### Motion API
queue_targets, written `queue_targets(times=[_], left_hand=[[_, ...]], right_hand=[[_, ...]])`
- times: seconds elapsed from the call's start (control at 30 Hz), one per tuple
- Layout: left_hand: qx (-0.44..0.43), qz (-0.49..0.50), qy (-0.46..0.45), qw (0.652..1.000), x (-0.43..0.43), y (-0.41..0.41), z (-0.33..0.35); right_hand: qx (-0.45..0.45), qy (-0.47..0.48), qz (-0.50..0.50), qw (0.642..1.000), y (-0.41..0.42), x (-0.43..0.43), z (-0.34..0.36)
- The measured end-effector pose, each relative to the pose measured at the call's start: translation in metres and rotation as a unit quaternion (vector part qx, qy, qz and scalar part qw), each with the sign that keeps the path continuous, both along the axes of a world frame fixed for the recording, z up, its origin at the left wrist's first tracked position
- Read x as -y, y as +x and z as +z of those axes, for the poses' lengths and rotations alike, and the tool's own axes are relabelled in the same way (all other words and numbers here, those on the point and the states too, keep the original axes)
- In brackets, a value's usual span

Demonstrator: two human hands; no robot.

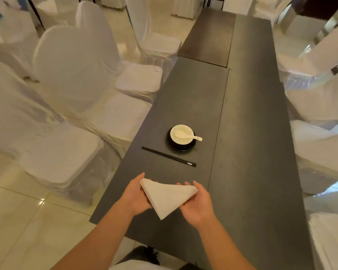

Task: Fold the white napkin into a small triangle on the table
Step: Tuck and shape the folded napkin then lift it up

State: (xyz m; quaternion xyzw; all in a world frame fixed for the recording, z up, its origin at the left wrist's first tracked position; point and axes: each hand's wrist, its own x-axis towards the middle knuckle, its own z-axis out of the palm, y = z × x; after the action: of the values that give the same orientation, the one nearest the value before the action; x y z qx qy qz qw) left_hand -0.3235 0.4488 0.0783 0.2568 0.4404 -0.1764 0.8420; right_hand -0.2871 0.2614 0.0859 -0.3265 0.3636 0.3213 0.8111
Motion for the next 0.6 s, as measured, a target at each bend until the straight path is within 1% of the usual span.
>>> queue_targets(times=[0.1, 0.23, 0.4, 0.6], left_hand=[[-0.016, -0.043, 0.023, 0.999, -0.008, 0.004, -0.011], [-0.028, -0.065, 0.044, 0.997, -0.011, 0.011, -0.02], [-0.026, -0.098, 0.085, 0.991, -0.011, 0.021, -0.028], [-0.035, -0.115, 0.092, 0.988, -0.011, 0.029, -0.039]], right_hand=[[-0.006, -0.028, 0.001, 1.0, -0.002, -0.002, -0.008], [-0.016, -0.06, 0.008, 0.998, -0.005, 0.002, -0.013], [-0.01, -0.08, 0.028, 0.996, 0.002, 0.009, -0.019], [-0.025, -0.078, 0.037, 0.996, 0.003, 0.013, -0.03]])
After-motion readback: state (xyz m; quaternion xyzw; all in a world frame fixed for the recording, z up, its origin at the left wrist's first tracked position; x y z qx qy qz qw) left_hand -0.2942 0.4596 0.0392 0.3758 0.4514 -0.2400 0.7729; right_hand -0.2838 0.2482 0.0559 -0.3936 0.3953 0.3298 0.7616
